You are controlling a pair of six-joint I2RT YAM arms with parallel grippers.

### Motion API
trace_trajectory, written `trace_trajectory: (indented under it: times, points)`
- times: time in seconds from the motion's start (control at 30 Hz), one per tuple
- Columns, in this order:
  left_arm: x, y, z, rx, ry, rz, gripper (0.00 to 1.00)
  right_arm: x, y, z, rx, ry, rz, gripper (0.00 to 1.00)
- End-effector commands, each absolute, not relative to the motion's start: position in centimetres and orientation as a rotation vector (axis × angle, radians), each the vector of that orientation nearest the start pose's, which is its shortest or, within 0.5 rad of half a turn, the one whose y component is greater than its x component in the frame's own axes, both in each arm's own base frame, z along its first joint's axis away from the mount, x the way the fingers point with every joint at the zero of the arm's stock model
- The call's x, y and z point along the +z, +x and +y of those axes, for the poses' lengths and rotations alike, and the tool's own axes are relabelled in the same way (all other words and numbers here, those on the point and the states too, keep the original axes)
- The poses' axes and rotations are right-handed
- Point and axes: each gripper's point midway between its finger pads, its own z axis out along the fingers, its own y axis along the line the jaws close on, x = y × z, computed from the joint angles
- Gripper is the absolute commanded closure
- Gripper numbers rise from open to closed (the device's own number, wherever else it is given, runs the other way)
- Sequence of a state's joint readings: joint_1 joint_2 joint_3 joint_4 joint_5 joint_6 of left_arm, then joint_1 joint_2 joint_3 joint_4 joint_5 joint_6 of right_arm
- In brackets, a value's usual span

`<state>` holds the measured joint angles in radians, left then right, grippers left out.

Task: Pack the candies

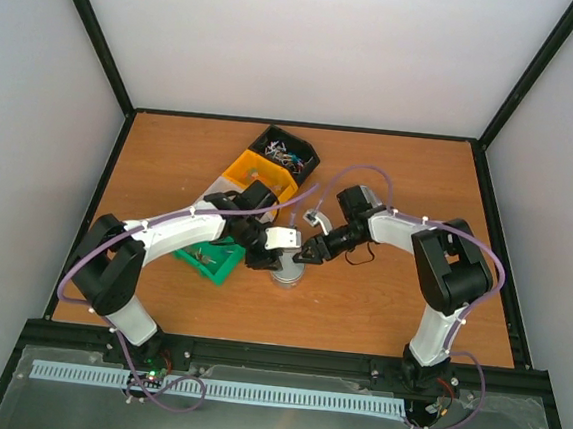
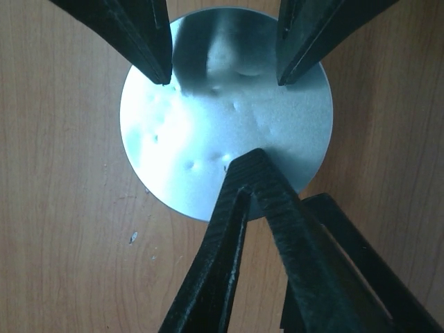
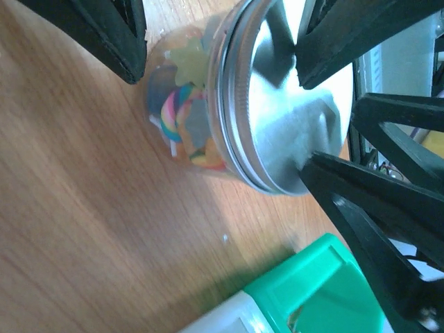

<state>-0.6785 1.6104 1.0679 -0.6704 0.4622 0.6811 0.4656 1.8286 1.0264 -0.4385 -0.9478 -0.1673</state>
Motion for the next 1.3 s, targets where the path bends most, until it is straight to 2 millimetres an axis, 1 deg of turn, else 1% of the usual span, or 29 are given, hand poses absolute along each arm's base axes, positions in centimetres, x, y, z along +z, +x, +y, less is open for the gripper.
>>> trace_trajectory:
  times: [0.0,0.07,0.13,0.2,0.33,0.37,0.43,0.53,0.57,0.6,0.63,0.67,0.7,0.73,0.77,0.8,0.87,0.9,0.97,1.03,1.1,1.17,1.27]
  points:
    - [8.9,22.2,-27.7,-0.587,1.825,2.012,0.55,6.4,25.0,28.0,1.343,-1.086,2.418,0.41]
    - [8.9,22.4,-27.8,-0.576,1.811,2.026,0.51,7.4,25.8,28.2,1.318,-1.101,2.367,0.39]
    - [8.9,22.8,-27.7,-0.557,1.805,2.043,0.46,8.8,26.8,28.5,1.277,-1.13,2.307,0.34]
    - [9.9,23.3,-27.8,-0.575,1.771,2.045,0.38,10.8,28.0,28.7,1.212,-1.162,2.222,0.29]
    - [13.0,25.0,-27.5,-0.571,1.668,2.018,0.07,14.5,30.3,28.2,1.014,-1.204,2.065,0.19]
    - [13.8,25.4,-27.3,-0.549,1.655,2.008,0.01,15.4,30.9,27.9,0.964,-1.21,2.029,0.16]
    - [15.6,26.6,-26.8,-0.471,1.618,1.984,0.0,17.1,32.3,26.9,0.879,-1.2,1.978,0.11]
    - [18.5,27.8,-26.1,-0.412,1.533,1.933,0.0,20.1,34.3,25.1,0.797,-1.156,1.902,0.06]
    - [19.3,28.1,-26.0,-0.401,1.502,1.92,0.0,21.0,34.8,24.7,0.788,-1.121,1.886,0.01]
    - [20.1,28.5,-25.9,-0.389,1.463,1.904,0.0,22.0,35.6,24.4,0.771,-1.065,1.875,0.0]
    - [20.6,28.8,-25.9,-0.389,1.42,1.898,0.0,22.9,36.4,24.0,0.746,-0.999,1.873,0.0]
    - [21.1,29.2,-25.9,-0.398,1.357,1.906,0.0,23.4,36.7,23.7,0.756,-0.954,1.867,0.0]
    - [21.1,29.2,-25.9,-0.426,1.312,1.933,0.0,23.7,36.9,23.5,0.785,-0.916,1.854,0.0]
    - [20.8,29.0,-26.2,-0.47,1.294,1.963,0.0,23.9,36.8,23.5,0.855,-0.888,1.829,0.0]
    - [20.3,28.6,-26.3,-0.502,1.305,1.986,0.0,24.2,36.3,24.0,0.931,-0.892,1.795,0.0]
    - [19.7,28.2,-26.4,-0.521,1.329,2.008,0.0,24.1,35.6,24.7,1.003,-0.924,1.781,0.0]
    - [18.9,27.5,-26.3,-0.549,1.382,2.045,0.0,22.8,34.1,25.9,1.112,-0.99,1.797,0.02]
    - [18.6,27.2,-26.1,-0.557,1.401,2.055,0.0,22.2,33.5,26.2,1.134,-1.005,1.801,0.01]
    - [18.4,26.7,-25.8,-0.573,1.4,2.048,0.0,21.0,32.4,26.0,1.134,-0.995,1.767,0.0]
    - [18.6,26.5,-25.6,-0.565,1.381,2.014,0.0,19.9,30.9,25.4,1.11,-0.978,1.705,0.0]
    - [18.9,26.4,-25.6,-0.568,1.369,1.983,0.0,19.2,29.2,24.9,1.095,-0.98,1.638,0.0]
    - [19.0,26.2,-25.7,-0.576,1.373,1.967,0.0,18.4,27.7,24.9,1.08,-1.007,1.602,0.0]
    - [18.5,26.2,-25.7,-0.578,1.399,1.974,0.0,16.0,25.5,25.6,1.046,-1.128,1.598,0.0]
